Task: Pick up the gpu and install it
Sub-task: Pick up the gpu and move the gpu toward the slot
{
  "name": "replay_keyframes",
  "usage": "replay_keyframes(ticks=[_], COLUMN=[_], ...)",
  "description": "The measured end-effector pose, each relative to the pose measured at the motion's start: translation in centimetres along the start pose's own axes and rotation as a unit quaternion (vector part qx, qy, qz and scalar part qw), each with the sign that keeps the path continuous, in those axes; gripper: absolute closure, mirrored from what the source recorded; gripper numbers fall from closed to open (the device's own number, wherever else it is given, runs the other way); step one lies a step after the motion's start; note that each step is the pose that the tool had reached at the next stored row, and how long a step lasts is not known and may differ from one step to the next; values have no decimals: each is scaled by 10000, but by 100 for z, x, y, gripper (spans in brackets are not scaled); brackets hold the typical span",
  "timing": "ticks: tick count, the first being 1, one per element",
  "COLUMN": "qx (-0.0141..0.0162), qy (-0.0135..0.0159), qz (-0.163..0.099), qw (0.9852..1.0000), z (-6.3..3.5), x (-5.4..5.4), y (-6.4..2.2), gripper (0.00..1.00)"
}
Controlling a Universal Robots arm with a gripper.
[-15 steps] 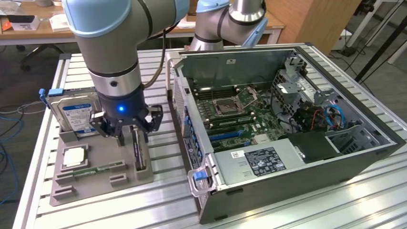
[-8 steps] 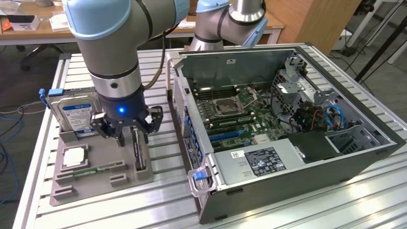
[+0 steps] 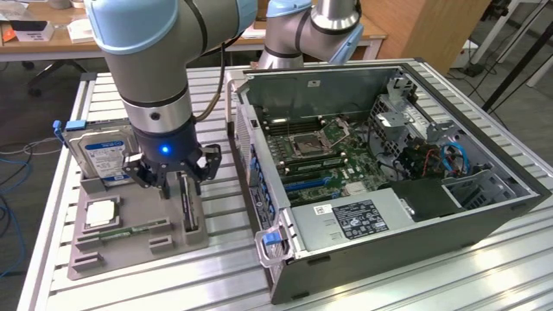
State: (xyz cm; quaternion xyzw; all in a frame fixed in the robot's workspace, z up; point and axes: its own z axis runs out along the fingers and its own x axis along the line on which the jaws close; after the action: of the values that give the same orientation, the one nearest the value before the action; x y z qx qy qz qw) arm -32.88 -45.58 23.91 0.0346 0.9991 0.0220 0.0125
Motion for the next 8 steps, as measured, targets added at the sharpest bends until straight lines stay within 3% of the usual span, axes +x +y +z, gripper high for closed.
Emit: replay_keyframes(ticks=[3, 4, 8], qx=[0, 0, -1], qy=[0, 0, 0], qz=[0, 0, 0], qw=[10000, 10000, 10000], z=[0, 0, 1], x=[0, 0, -1], y=[0, 0, 0], gripper=[49, 56, 56])
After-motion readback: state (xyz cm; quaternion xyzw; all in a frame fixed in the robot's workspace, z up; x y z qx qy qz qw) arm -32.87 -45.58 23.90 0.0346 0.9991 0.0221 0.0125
